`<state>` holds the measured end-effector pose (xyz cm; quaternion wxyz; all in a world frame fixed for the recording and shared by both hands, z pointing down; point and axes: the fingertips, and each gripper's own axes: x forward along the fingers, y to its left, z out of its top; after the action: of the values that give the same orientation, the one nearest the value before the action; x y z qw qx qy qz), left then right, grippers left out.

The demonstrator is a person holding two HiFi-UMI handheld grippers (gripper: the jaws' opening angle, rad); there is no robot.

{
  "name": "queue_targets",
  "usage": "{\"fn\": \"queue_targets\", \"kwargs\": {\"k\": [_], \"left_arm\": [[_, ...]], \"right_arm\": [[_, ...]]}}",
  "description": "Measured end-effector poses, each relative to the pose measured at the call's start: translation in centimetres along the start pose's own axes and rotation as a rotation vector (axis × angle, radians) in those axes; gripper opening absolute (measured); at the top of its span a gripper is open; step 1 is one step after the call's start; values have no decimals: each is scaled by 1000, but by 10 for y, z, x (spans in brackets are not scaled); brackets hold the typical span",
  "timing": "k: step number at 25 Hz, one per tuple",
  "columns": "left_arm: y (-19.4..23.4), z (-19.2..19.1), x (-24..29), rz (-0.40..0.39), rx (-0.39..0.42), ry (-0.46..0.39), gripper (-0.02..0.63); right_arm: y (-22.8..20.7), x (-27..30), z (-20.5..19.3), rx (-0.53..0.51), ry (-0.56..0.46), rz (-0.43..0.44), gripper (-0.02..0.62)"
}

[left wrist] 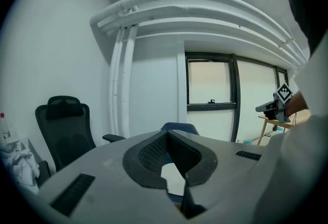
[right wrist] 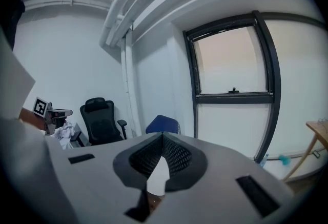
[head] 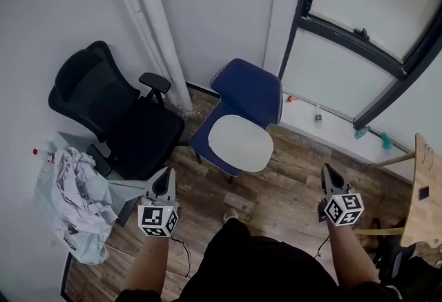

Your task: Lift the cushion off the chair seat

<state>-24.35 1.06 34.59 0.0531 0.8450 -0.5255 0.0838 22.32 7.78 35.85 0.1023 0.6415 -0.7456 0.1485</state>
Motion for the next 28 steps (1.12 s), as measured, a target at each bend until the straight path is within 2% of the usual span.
{"fn": "queue_targets", "kwargs": {"k": [9,18,28], "left_arm": [[42,14,90,-80,2,-20,5],[54,15,158,-153,-7,-20,5],[58,-7,199,-113,-21,25,5]], "right_arm": [[16,76,12,21,2,-43,9],[17,115,20,36,-11,-74,9],[-2,176,-9,54,44,-38,9]]}}
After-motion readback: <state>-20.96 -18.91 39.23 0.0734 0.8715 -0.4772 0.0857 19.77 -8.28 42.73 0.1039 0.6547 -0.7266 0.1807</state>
